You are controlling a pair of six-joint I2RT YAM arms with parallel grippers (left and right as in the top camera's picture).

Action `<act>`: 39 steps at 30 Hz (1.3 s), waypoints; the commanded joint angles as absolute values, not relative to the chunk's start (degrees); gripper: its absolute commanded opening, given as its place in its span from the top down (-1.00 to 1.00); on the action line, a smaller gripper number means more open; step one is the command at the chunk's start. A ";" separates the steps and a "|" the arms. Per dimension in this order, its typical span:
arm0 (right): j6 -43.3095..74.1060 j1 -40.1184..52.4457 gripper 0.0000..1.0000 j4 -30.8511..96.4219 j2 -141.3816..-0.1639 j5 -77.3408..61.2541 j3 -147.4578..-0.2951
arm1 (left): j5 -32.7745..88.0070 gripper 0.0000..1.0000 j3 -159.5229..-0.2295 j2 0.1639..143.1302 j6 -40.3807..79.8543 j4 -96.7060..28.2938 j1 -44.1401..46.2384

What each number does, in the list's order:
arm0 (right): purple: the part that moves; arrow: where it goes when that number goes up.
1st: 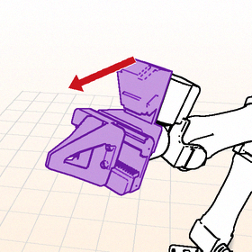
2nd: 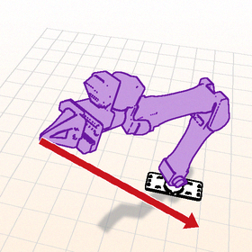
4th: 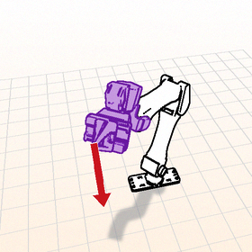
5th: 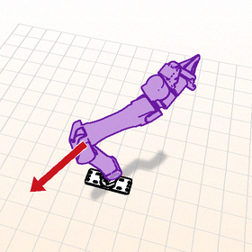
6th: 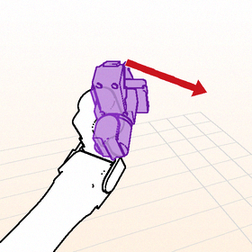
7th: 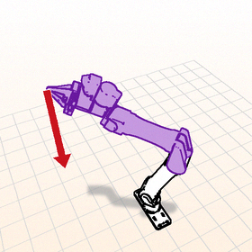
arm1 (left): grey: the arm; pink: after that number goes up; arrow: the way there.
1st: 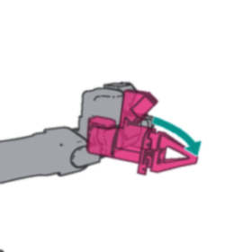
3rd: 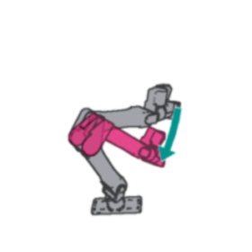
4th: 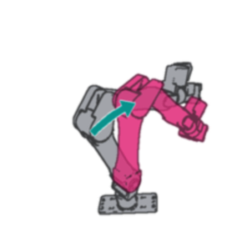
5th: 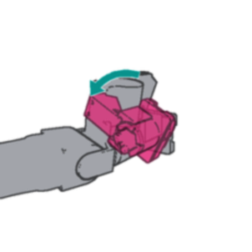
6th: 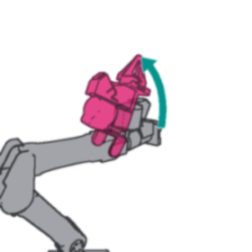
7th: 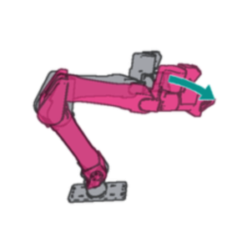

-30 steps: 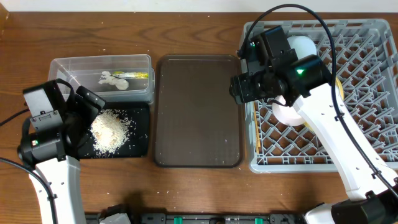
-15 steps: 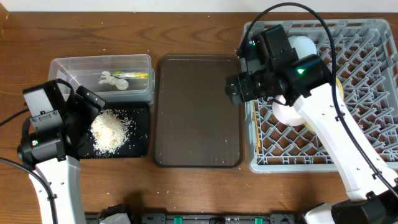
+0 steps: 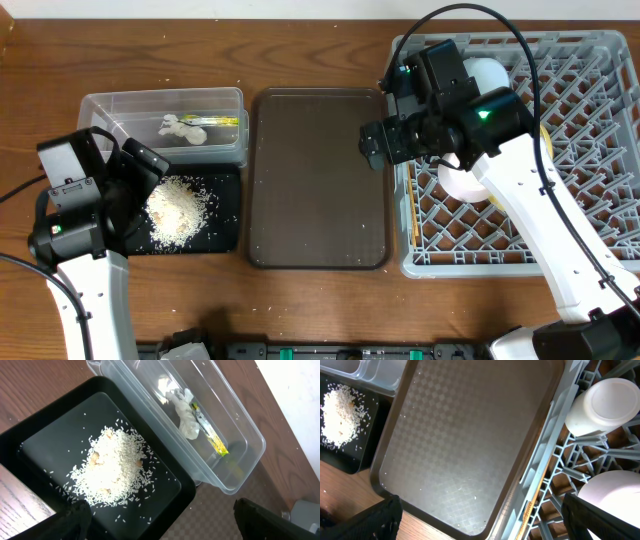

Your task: Sort waste into correct bins and load items into the dishwasher rack

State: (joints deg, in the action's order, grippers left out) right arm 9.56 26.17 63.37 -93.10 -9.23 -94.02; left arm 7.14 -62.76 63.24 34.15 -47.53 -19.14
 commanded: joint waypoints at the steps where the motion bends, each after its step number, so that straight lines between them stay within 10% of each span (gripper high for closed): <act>1: 8.91 27.07 -0.98 63.46 -92.51 -9.26 -95.42 | 6.83 -0.88 -63.61 63.33 34.17 -47.53 -19.44; 24: 2.02 17.67 -0.98 47.68 -65.89 -5.85 -92.38 | 6.83 -0.88 -63.61 63.33 34.17 -47.53 -19.44; 39: 0.73 1.10 -0.99 34.81 -20.88 -5.85 -52.34 | 6.83 -0.89 -63.61 63.33 34.17 -47.53 -19.44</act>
State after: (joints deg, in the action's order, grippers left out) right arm 1.06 2.87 36.32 -26.28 -5.87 -58.98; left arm 7.14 -62.78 63.24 34.20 -47.51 -19.14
